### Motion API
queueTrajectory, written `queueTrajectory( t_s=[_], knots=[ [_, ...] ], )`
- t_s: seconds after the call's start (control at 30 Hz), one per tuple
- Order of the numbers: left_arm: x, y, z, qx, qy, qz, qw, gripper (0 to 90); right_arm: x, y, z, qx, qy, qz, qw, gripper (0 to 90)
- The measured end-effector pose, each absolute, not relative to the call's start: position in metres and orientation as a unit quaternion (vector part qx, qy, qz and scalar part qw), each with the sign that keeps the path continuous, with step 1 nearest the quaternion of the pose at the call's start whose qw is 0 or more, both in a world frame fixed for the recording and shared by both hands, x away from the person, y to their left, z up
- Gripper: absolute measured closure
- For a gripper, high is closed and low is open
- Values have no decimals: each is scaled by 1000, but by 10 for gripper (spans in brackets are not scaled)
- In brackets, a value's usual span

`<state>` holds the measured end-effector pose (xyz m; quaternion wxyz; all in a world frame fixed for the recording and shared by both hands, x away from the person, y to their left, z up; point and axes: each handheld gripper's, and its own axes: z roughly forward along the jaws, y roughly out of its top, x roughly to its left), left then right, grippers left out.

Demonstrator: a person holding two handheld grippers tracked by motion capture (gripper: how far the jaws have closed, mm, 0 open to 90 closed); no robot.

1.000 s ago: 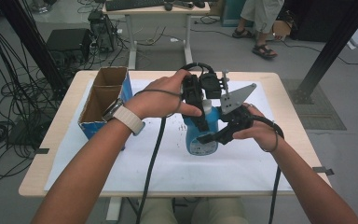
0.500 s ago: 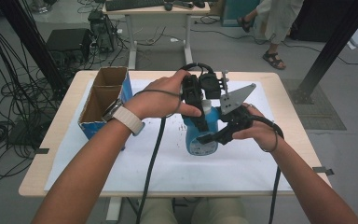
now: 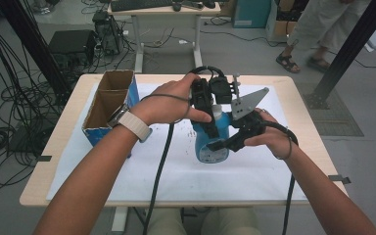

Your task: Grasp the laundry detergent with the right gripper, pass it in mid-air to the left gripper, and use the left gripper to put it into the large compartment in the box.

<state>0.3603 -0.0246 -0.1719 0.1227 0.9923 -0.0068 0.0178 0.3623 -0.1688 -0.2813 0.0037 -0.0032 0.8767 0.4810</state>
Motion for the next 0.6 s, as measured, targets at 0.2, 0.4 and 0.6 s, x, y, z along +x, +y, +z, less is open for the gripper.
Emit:
queueTrajectory(
  t_s=[0.2,0.4,0.6],
  knots=[
    [360,-24,-172,992,-7,18,123,374,362,-169,-281,-2,877,481,4,432],
    [360,-24,-171,992,-7,19,124,374,362,-169,-281,-2,877,481,4,432],
    [359,-24,-171,992,-6,19,124,374,362,-169,-281,-5,876,482,4,432]
  ],
)
